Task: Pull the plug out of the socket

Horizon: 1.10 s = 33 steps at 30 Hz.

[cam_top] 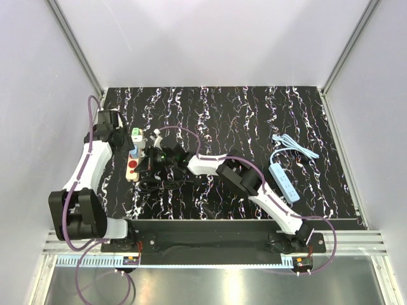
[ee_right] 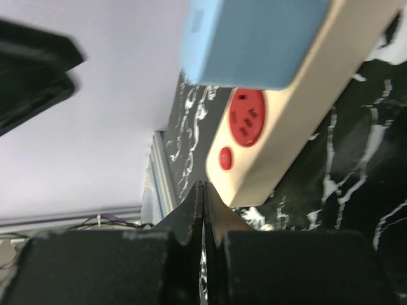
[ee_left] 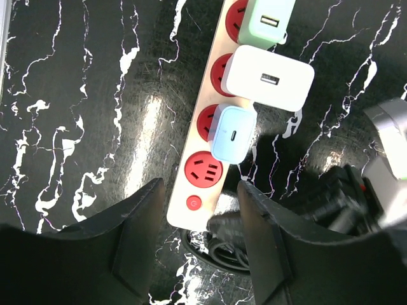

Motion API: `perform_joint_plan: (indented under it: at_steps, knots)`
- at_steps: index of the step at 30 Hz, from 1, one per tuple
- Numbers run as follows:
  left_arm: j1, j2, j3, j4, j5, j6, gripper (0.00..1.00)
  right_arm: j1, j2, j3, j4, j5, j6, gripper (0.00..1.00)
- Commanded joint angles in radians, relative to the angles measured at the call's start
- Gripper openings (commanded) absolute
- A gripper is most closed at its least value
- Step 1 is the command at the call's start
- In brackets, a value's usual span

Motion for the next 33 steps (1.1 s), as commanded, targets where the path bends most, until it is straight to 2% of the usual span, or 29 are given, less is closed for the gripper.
perform_joint_plan:
  at_steps: [1,14,25,30,33]
  knots:
    - [0.004,-0.056,-0.019,0.076,-0.014,0.005,0.54,0.013,0.027,0.092,-0.036,0.035,-0.013,0.00]
    - [0.004,-0.010,-0.043,0.120,0.035,0.004,0.50,0.028,0.107,0.216,-0.185,0.076,0.016,0.00]
    - [0.002,0.048,-0.029,0.131,0.067,0.004,0.47,0.036,0.090,0.183,-0.286,0.148,0.027,0.00]
    - [0.002,0.056,-0.028,0.131,0.067,0.005,0.47,0.039,0.089,0.157,-0.306,0.147,0.048,0.00]
    - [0.002,0.081,-0.019,0.128,0.069,0.013,0.43,0.038,0.099,0.150,-0.313,0.136,0.042,0.00]
